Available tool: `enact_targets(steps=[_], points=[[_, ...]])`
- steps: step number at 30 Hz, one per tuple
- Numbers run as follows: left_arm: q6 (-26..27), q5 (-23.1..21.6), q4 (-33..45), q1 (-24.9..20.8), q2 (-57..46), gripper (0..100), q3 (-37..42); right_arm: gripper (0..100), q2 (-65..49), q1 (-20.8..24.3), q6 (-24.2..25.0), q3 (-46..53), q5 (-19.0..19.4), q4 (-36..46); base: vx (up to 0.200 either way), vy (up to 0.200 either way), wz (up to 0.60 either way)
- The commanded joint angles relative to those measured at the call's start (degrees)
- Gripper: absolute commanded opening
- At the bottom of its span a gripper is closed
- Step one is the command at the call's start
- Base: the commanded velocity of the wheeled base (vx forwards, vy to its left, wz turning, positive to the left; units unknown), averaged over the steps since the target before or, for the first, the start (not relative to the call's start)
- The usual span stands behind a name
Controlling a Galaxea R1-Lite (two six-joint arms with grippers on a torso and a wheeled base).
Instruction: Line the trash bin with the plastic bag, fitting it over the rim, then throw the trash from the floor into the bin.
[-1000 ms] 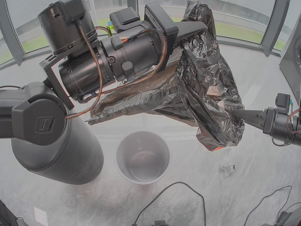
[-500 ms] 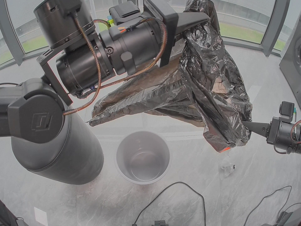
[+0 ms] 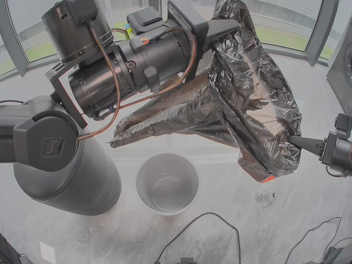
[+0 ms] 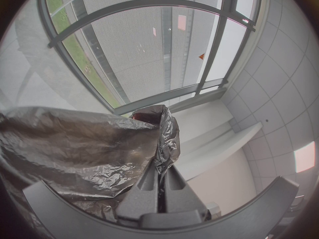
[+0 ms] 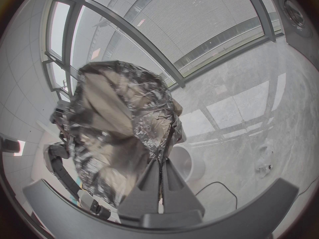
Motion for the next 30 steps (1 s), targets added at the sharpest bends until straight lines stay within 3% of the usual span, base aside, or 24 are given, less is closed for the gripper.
enact_targets(steps=[1,8,11,15,19,30], points=[[0.0,2.89,-0.75,0.63,-0.22,0,3.9,0,-4.82,1.11,1.26,-1.84,1.79,0.45,0.0,0.0,0.0],[-0.08,5.88,-4.26,1.07,-1.81,0,10.05,0,-3.59,4.28,2.75,-7.29,1.88,2.38,0.0,0.0,0.0],[0.09,6.49,-4.62,2.12,-5.06,0,16.11,0,-0.95,9.29,2.58,-12.12,1.7,9.94,0.0,0.0,0.0],[1.85,8.25,-4.62,3.09,-7.43,0,21.39,0,3.27,11.57,2.58,-15.37,0.91,13.19,0.0,0.0,0.0],[2.29,11.32,-4.53,3.26,-10.33,0,25.78,0,8.45,13.24,2.58,-19.15,-0.76,13.63,0.0,0.0,0.0],[2.73,11.24,-4.88,5.9,-14.29,0,33.43,0,16.72,21.77,2.75,-24.6,-2.34,13.1,0.0,0.0,0.0]])
